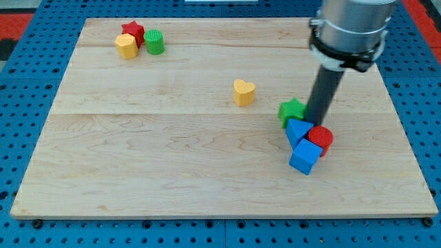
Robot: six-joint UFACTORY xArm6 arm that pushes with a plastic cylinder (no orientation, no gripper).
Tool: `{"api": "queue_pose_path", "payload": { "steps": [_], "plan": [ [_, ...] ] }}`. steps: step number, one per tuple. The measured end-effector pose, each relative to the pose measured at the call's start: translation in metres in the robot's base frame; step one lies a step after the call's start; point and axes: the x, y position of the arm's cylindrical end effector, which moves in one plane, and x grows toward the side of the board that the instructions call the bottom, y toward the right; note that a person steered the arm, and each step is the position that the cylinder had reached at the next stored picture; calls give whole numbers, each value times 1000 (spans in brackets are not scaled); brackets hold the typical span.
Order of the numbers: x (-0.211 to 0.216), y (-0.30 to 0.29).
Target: Move the green blocks and yellow heart towards the top left of the board
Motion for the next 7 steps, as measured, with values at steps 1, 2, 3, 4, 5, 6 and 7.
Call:
{"api": "queue_pose_path", "payload": {
  "steps": [1,2,3,4,5,6,7],
  "plan": [
    [-23,-53],
    [-60,-90],
    [-95,-123],
    [-124,-153],
    [-154,-181],
    [-163,-198],
    [-145,-134]
  ]
}}
